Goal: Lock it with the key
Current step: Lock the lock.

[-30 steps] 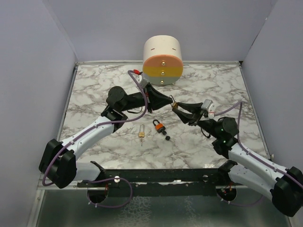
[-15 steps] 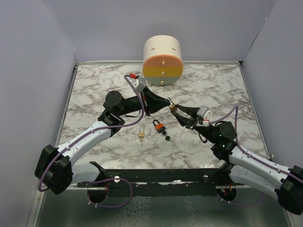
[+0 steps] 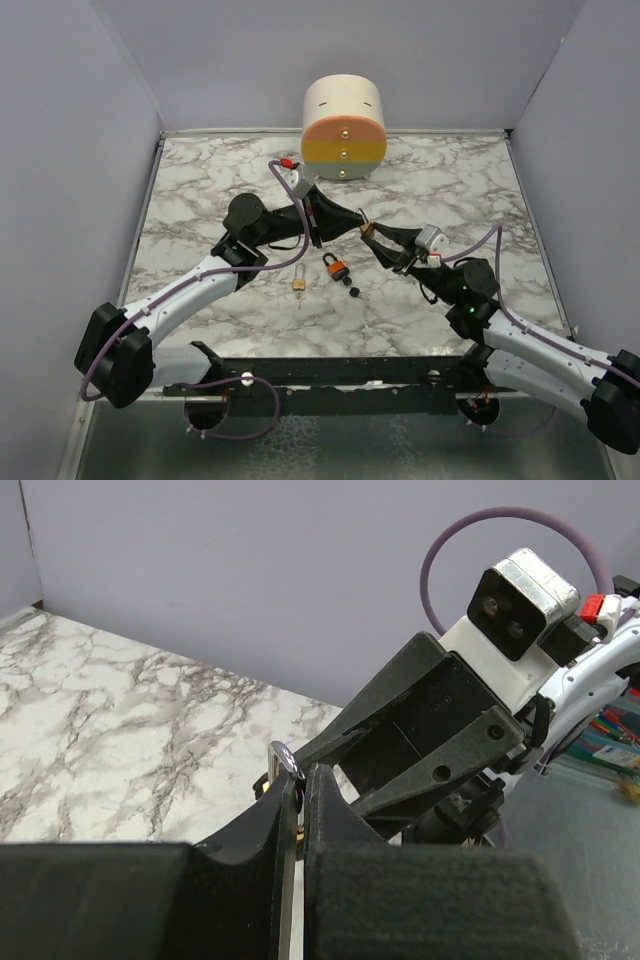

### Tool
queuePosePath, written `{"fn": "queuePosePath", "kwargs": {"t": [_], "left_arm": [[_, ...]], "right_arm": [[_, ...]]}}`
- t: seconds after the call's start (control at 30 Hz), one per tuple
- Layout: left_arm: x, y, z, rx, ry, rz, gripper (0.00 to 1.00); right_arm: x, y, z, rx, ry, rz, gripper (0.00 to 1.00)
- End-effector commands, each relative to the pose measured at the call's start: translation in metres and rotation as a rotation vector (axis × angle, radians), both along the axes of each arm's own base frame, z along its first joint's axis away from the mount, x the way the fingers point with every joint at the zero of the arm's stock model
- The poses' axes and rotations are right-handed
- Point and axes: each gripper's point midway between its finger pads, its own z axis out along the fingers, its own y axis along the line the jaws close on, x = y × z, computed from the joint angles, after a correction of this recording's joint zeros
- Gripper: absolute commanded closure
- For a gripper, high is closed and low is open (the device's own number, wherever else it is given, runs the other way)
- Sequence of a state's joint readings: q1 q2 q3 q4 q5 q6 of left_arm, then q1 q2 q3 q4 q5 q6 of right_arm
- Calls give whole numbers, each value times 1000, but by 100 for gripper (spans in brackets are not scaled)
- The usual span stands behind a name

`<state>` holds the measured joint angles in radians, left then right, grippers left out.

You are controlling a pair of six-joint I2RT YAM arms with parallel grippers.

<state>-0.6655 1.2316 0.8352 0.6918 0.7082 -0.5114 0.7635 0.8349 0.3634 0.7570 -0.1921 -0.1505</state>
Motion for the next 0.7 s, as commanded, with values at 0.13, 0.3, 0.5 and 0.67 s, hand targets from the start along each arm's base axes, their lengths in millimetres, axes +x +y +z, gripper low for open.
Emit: {"fn": "queuePosePath", "kwargs": {"t": [0.13,0.3,0.5,0.67], "left_arm": [[-8,-13,-13,33,35,-40,100],[-8,-13,-21,45,48,-41,100],[-9,-12,-25,52,50,-45,100],[-9,-11,-26,53,45,-39,100]], "right_arm": [[-12,5,32,64,-75,53,99],[-15,3,38,73,-81,54,99],[-19,2,46,91,-94,67,99],[-22,2,50,92,-100,79,99]]}}
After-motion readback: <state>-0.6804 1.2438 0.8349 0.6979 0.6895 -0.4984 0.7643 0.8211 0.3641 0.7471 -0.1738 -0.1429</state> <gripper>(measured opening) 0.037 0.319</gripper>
